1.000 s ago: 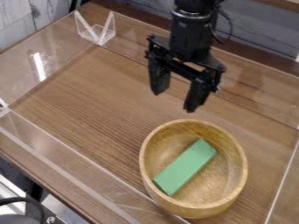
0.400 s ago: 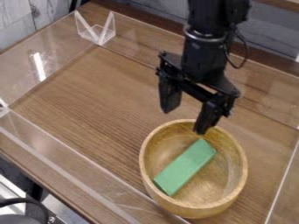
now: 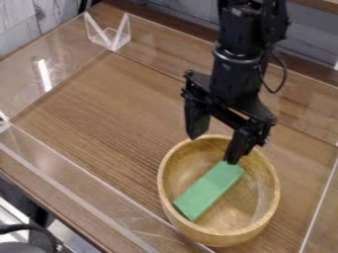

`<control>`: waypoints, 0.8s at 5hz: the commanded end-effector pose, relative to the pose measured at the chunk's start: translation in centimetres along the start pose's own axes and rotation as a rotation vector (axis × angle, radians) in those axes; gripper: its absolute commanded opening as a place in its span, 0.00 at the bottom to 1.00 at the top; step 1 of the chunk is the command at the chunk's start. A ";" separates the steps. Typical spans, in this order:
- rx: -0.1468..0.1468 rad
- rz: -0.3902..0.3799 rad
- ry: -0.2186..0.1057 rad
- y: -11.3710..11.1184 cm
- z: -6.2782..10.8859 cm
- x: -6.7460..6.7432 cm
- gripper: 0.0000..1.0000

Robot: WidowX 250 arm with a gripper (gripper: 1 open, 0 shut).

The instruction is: Remove the green block from inside the brown bowl and put it on the table

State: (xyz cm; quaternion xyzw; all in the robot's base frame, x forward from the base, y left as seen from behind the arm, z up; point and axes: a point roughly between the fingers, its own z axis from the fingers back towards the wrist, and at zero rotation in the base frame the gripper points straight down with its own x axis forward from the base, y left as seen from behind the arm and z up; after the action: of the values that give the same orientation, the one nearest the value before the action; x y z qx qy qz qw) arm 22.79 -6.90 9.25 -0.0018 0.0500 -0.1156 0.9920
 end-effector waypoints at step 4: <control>-0.011 -0.027 -0.056 -1.3 -0.9 0.2 1.00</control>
State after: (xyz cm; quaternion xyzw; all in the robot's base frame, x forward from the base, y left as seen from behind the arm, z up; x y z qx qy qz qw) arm 22.22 -7.96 7.71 -0.0078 0.0382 -0.1264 0.9912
